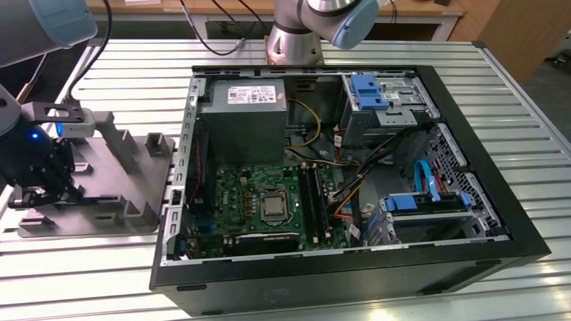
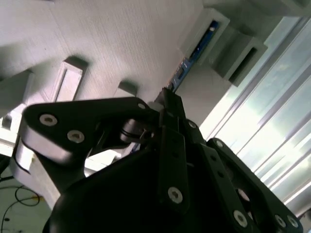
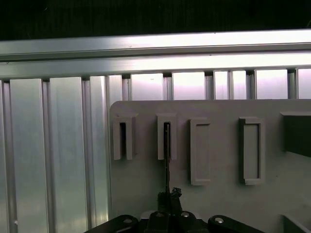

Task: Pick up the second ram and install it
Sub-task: 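Pick up the second ram and move it above second insertion slot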

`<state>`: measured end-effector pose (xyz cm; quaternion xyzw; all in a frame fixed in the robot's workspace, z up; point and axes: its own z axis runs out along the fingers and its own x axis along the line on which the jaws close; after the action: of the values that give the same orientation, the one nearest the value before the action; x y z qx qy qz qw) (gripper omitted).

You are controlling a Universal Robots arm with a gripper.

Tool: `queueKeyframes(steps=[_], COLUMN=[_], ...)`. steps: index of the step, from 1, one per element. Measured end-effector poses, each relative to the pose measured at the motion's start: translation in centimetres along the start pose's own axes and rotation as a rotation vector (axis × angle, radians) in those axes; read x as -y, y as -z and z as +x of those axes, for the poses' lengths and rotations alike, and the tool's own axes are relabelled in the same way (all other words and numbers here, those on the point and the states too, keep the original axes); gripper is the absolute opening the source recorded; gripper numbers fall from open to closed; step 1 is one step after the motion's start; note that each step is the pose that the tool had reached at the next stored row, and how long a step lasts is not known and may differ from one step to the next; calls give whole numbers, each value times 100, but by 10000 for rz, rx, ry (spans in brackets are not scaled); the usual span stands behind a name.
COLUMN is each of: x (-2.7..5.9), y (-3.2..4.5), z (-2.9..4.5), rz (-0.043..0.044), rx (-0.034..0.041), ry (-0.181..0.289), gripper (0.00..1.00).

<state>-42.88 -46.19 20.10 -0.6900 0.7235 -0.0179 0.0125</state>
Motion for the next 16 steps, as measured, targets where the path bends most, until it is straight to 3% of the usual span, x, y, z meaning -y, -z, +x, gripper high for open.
queueKeyframes(steps=[11, 16], x=[0, 2], y=[-1, 34], z=[0, 0], rz=[2, 5], rx=[9, 11], ry=[143, 143], gripper=[11, 11])
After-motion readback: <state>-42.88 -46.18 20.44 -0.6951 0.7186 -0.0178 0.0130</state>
